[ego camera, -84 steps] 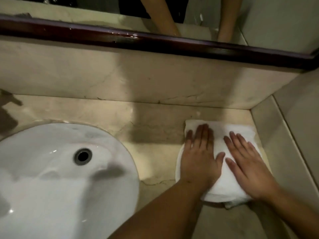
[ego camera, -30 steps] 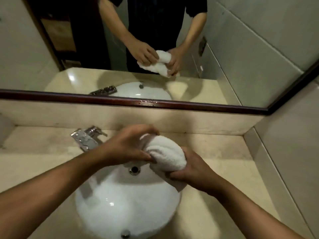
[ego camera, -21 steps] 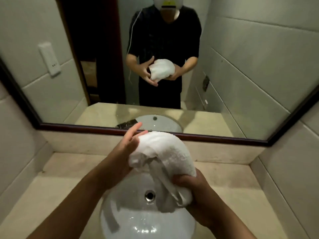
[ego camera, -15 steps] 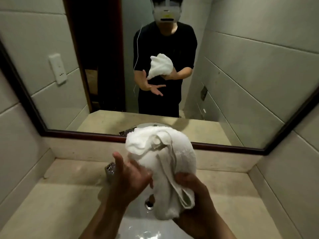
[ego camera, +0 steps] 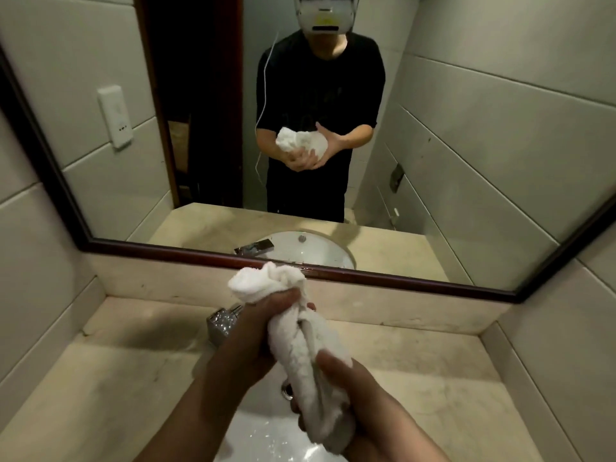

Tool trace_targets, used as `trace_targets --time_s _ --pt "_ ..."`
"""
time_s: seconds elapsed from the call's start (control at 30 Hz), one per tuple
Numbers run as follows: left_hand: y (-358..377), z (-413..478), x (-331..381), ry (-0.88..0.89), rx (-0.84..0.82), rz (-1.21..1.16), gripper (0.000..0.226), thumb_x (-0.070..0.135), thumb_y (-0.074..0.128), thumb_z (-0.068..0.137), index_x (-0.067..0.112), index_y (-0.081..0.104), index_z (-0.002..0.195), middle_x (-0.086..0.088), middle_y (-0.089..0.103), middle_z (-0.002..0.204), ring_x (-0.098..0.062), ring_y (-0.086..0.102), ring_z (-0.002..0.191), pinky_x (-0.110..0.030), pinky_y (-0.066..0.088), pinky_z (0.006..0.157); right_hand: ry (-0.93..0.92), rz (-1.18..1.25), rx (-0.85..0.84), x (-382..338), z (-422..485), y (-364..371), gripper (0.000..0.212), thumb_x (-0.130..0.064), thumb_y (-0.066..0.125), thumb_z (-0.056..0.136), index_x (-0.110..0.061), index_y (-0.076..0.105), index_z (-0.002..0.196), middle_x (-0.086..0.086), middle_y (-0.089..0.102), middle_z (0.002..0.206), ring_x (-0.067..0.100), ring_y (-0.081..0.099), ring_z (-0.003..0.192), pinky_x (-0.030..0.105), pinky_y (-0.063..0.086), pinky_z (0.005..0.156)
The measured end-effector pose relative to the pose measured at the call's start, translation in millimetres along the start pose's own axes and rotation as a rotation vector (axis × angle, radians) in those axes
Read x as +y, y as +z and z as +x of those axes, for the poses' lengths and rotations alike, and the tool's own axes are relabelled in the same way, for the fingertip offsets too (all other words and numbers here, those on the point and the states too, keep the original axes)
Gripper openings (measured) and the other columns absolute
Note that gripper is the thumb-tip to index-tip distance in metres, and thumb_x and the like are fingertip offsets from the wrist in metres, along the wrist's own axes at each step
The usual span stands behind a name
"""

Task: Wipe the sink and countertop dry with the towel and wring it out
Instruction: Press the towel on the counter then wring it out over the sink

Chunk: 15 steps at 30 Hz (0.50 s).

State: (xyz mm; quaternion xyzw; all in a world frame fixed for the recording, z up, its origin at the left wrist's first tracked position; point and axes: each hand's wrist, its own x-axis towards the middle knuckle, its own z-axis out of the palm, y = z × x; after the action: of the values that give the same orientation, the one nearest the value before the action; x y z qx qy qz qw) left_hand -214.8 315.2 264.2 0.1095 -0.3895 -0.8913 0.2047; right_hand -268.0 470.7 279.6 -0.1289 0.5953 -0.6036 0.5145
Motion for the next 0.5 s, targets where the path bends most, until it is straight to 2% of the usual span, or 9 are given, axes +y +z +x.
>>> trace_targets --time_s 0.03,0.07,0.13,0.2,0.3,0.33,0.4,0.47,0.5 --pt "-1.6 -0.9 0.2 0.005 0.025 0.035 0.038 0.021 0.082 0.066 0.004 0.064 0.095 -0.015 0.067 0.08 -0.027 0.069 0.076 -0.04 0.062 0.071 -0.05 -0.205 0.027 -2.2 3.3 0.9 0.114 -0.056 0.098 0.022 -0.023 0.065 0.127 0.005 0.071 0.121 0.024 0.066 0.115 0.046 0.049 0.108" --pt "-5.5 -0.1 -3.5 -0.012 0.058 0.096 0.031 0.018 0.078 0.07 0.003 0.065 0.095 -0.016 0.067 0.081 -0.029 0.068 0.077 -0.043 0.062 0.073 -0.083 -0.403 0.053 -5.4 7.4 5.2 0.101 -0.05 0.095 0.027 -0.028 0.064 0.121 -0.001 0.073 0.12 0.017 0.068 0.113 0.042 0.052 0.106" --pt "-6.6 4.4 -14.6 -0.06 0.209 0.241 0.031 0.015 0.083 0.076 0.004 0.069 0.101 -0.019 0.073 0.089 -0.035 0.072 0.086 -0.051 0.062 0.082 -0.097 -0.613 0.084 -2.7 16.5 3.2 0.064 -0.036 0.088 0.044 -0.033 0.065 0.104 -0.008 0.075 0.103 0.004 0.071 0.095 0.034 0.059 0.091" --pt "-8.6 5.9 -32.3 -0.068 0.401 0.406 0.03 0.015 0.086 0.079 0.008 0.072 0.105 -0.016 0.077 0.095 -0.033 0.076 0.091 -0.055 0.061 0.087 -0.09 -0.77 0.115 3.9 24.6 1.4 0.042 -0.03 0.083 0.058 -0.034 0.061 0.094 -0.01 0.071 0.092 0.0 0.065 0.078 0.029 0.059 0.078" --pt "-11.3 5.3 -52.9 -0.076 0.517 0.545 0.026 0.018 0.085 0.082 0.018 0.069 0.103 -0.006 0.078 0.092 -0.024 0.076 0.089 -0.053 0.061 0.088 -0.082 -1.024 0.266 21.9 32.0 -1.6 0.051 -0.041 0.077 0.062 -0.035 0.056 0.108 -0.014 0.061 0.09 -0.002 0.056 0.073 0.015 0.042 0.055" --pt "-12.8 5.4 -55.7 -0.093 0.514 0.539 0.028 0.019 0.084 0.082 0.019 0.069 0.105 -0.005 0.078 0.094 -0.024 0.076 0.091 -0.052 0.061 0.088 -0.063 -1.009 0.283 27.8 33.4 -0.7 0.061 -0.046 0.077 0.06 -0.034 0.055 0.115 -0.016 0.061 0.092 -0.002 0.057 0.077 0.013 0.042 0.057" --pt "-12.1 4.0 -50.6 -0.133 0.475 0.563 0.034 0.021 0.085 0.083 0.018 0.068 0.113 -0.005 0.078 0.098 -0.024 0.075 0.095 -0.043 0.061 0.081 -0.064 -0.884 0.197 35.2 33.2 -2.2 0.076 -0.053 0.086 0.053 -0.037 0.055 0.12 -0.018 0.065 0.102 -0.001 0.063 0.09 0.017 0.053 0.077" --pt "-13.9 1.4 -37.2 -0.264 0.303 0.623 0.047 0.026 0.087 0.081 0.016 0.066 0.122 -0.006 0.078 0.103 -0.025 0.075 0.098 -0.038 0.061 0.076 -0.03 -0.788 0.092 28.7 25.1 -7.3 0.066 -0.044 0.093 0.057 -0.039 0.06 0.113 -0.018 0.072 0.101 -0.002 0.067 0.092 0.025 0.057 0.088" --pt "-18.9 -0.2 -26.2 -0.325 0.163 0.609 0.055 0.029 0.087 0.08 0.015 0.063 0.127 -0.008 0.077 0.109 -0.026 0.074 0.102 -0.038 0.062 0.081 0.011 -0.71 0.048 23.0 18.4 -12.7 0.058 -0.033 0.094 0.063 -0.037 0.063 0.111 -0.017 0.074 0.095 -0.001 0.069 0.085 0.024 0.058 0.082"
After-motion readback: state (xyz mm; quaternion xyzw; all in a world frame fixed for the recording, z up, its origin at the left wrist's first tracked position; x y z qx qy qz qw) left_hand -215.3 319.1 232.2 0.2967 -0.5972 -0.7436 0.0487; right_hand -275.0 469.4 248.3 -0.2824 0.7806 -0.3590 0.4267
